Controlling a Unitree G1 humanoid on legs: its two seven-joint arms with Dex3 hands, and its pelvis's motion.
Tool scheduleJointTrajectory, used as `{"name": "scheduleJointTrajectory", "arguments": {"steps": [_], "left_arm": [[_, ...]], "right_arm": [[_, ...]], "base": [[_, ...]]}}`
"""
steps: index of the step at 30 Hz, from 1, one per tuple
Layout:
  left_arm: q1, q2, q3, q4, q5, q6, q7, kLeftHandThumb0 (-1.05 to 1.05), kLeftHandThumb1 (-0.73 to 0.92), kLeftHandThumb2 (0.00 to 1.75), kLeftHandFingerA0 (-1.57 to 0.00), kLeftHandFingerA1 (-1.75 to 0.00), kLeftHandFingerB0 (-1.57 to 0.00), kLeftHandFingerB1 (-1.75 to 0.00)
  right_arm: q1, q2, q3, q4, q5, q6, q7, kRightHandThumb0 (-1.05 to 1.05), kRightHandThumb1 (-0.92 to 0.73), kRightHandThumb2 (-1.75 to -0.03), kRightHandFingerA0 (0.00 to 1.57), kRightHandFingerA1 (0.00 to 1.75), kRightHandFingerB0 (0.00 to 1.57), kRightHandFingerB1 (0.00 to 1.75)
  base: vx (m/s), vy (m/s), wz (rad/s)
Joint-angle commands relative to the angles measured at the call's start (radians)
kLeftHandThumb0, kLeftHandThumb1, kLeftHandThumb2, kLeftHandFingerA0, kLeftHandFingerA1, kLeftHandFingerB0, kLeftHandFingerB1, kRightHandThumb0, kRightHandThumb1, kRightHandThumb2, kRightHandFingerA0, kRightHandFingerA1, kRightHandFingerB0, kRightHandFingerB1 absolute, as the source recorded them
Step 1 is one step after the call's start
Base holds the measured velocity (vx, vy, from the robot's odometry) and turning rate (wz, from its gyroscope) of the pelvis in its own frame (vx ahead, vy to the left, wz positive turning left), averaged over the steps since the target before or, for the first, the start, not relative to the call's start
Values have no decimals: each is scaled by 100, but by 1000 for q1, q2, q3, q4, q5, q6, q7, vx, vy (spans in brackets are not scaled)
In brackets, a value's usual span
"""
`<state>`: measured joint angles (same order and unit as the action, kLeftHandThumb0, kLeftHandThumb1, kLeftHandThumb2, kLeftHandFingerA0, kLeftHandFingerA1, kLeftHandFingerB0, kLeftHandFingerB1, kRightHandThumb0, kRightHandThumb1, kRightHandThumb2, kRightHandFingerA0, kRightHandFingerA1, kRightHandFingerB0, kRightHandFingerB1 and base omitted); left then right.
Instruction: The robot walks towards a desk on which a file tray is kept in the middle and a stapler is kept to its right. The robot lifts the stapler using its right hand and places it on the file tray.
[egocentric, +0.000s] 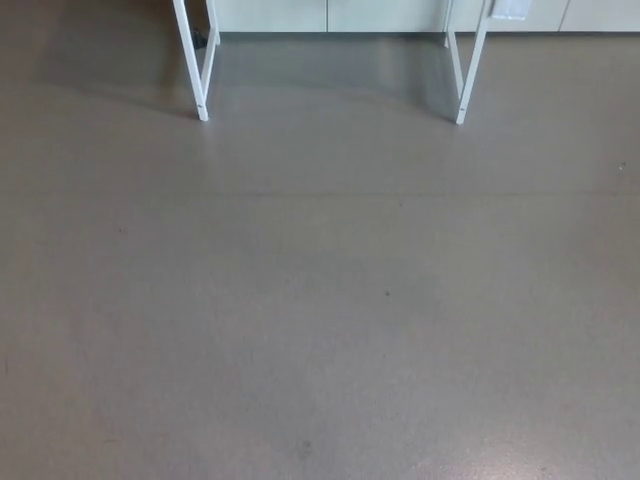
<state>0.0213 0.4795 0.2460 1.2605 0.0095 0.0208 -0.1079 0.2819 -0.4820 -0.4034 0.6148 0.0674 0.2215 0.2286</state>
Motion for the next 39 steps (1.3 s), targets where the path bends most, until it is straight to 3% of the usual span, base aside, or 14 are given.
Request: {"name": "scheduleJointTrajectory", "arguments": {"steps": [1, 4, 5, 6, 7, 14, 18, 23, 32, 33, 34, 36, 37, 39], "left_arm": [[-8, 23, 13, 26, -14, -59, -27, -51, 72, 60, -39, -48, -27, -31], [-13, 23, 3, 30, -3, -61, -21, -53, 71, 61, -39, -45, -24, -30], [-11, 24, 0, 28, -2, -64, -25, -53, 71, 60, -39, -46, -26, -31], [-9, 23, 1, 30, -4, -68, -26, -53, 71, 60, -39, -46, -26, -31], [-9, 22, 6, 29, -10, -67, -26, -53, 69, 60, -41, -49, -27, -31], [-6, 24, 3, 29, -8, -72, -44, -60, 56, 85, -30, -55, -13, -42], [-13, 26, 16, 32, -25, -60, -72, -58, 55, 83, -28, -55, -7, -37], [-16, 26, 6, 26, -15, -58, -56, -60, 56, 84, -27, -54, -7, -39], [-4, 26, 11, 22, -23, -82, -74, -55, 70, 64, -34, -44, -12, -21], [-3, 25, 5, 18, -16, -85, -54, -64, 57, 87, -40, -61, -7, -32], [-1, 25, 5, 15, -16, -87, -48, -55, 70, 63, -36, -45, -11, -19], [1, 22, 12, 11, -25, -90, -50, -61, 56, 88, -30, -55, -5, -30], [0, 23, 7, 11, -19, -86, -48, -57, 69, 63, -35, -45, -11, -19], [-4, 24, -1, 18, -12, -84, -43, -62, 56, 88, -31, -56, -5, -29]], "right_arm": [[-7, -28, 9, 50, 19, -3, 51, -36, -62, -62, 23, 53, 9, 23], [-8, -18, -14, 39, 51, 13, 55, -38, -64, -62, 14, 50, 9, 22], [13, -13, -20, -11, 60, 31, 57, -30, -60, -107, 5, 54, 0, 51], [20, -14, -20, -34, 60, 45, 56, -30, -60, -107, 5, 54, 0, 51], [30, -30, 12, -57, 22, 55, 52, -50, -67, -62, 22, 50, 11, 22], [48, -55, 31, -70, 32, 44, 90, -69, -53, -93, 3, 49, 2, 30], [41, -55, 24, -88, 44, 93, 96, -64, -74, -62, 9, 38, 7, 25], [52, -49, 17, -109, 48, 106, 100, -64, -51, -92, 0, 47, 5, 32], [29, -62, 29, -57, 37, 103, 109, -66, -48, -89, 10, 52, 0, 30], [42, -56, 22, -89, 42, 112, 106, -65, -50, -90, 2, 49, 0, 29], [48, -58, 27, -92, 35, 100, 107, -64, -51, -91, 0, 47, 1, 30], [48, -62, 31, -98, 30, 106, 110, -61, -51, -92, 8, 51, 0, 33], [32, -65, 32, -69, 28, 107, 111, -65, -51, -90, 1, 48, 2, 29], [26, -72, 39, -54, 22, 96, 113, -66, -51, -90, 2, 48, 0, 30]], "base": [[0, 0, 0], [0, 0, 0], [0, 0, 0], [0, 0, 0], [0, 0, 0], [0, 0, 0], [0, 0, 0], [5, -2, 2], [35, -35, 5], [89, -195, 6], [-4, -232, 7], [134, -292, 27], [492, 43, -5], [278, -88, -2]]}}
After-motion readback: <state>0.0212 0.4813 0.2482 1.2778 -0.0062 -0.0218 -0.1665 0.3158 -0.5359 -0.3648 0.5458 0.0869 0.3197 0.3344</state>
